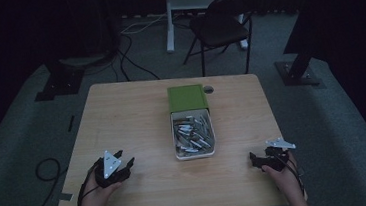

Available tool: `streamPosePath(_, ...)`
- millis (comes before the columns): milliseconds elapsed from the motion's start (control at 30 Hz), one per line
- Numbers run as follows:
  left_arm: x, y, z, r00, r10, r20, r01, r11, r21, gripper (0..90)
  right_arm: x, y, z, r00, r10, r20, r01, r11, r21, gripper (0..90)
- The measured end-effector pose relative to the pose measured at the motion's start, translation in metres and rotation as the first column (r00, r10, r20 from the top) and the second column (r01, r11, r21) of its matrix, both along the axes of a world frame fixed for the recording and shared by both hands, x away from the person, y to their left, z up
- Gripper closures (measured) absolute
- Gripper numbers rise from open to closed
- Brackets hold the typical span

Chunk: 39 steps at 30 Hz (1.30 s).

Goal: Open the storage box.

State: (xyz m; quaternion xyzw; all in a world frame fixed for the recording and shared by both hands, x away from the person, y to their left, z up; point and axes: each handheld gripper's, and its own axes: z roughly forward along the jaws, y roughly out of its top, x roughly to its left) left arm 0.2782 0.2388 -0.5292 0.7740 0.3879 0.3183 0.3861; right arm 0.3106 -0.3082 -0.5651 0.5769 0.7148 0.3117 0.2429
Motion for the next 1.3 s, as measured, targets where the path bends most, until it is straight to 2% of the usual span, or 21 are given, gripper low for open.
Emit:
streamPosePath(100,-0.002,0.011,-0.005,0.9993,0.029,-0.024,-0.03,0.9985,-0.045,47.1,0.0,0.0,0.0,1.0,0.0,0.0,0.0,1.0,0.0,11.1)
streamPosePath(267,-0.005,0.024,-0.008,0.9964,0.07,-0.048,-0.074,0.9938,-0.083,46.0,0.0,0.0,0.0,1.0,0.0,0.0,0.0,1.0,0.0,11.1)
streamPosePath(367,-0.005,0.032,-0.009,0.9912,0.111,-0.072,-0.119,0.985,-0.125,44.1,0.0,0.0,0.0,1.0,0.0,0.0,0.0,1.0,0.0,11.1)
streamPosePath(433,-0.005,0.036,-0.01,0.9896,0.119,-0.081,-0.13,0.9798,-0.152,41.9,0.0,0.0,0.0,1.0,0.0,0.0,0.0,1.0,0.0,11.1)
streamPosePath(567,-0.004,0.041,-0.013,0.9854,0.145,-0.089,-0.158,0.9744,-0.16,37.6,0.0,0.0,0.0,1.0,0.0,0.0,0.0,1.0,0.0,11.1)
streamPosePath(667,-0.004,0.043,-0.014,0.9787,0.173,-0.11,-0.191,0.9647,-0.181,36.6,0.0,0.0,0.0,1.0,0.0,0.0,0.0,1.0,0.0,11.1)
streamPosePath(967,-0.003,0.049,-0.018,0.9645,0.209,-0.162,-0.238,0.9528,-0.189,28.2,0.0,0.0,0.0,1.0,0.0,0.0,0.0,1.0,0.0,11.0)
streamPosePath(1033,-0.002,0.048,-0.019,0.9635,0.208,-0.169,-0.237,0.9545,-0.18,28.2,0.0,0.0,0.0,1.0,-0.001,0.0,0.001,1.0,0.0,11.0)
streamPosePath(1133,0.0,0.049,-0.021,0.9588,0.213,-0.188,-0.244,0.956,-0.162,23.6,0.0,0.0,0.0,1.0,-0.001,-0.001,0.001,1.0,0.0,11.0)
streamPosePath(1167,0.001,0.048,-0.022,0.9552,0.212,-0.207,-0.246,0.9567,-0.156,19.3,0.0,0.0,0.0,1.0,-0.001,-0.001,0.001,1.0,0.0,11.0)
streamPosePath(1200,0.002,0.048,-0.024,0.9533,0.209,-0.218,-0.243,0.9597,-0.142,19.0,0.0,0.0,0.0,1.0,-0.001,-0.001,0.001,1.0,0.0,11.0)
streamPosePath(1300,0.004,0.047,-0.026,0.9518,0.186,-0.244,-0.226,0.9627,-0.148,16.8,0.0,0.0,0.0,1.0,0.002,0.0,-0.002,1.0,0.0,11.0)
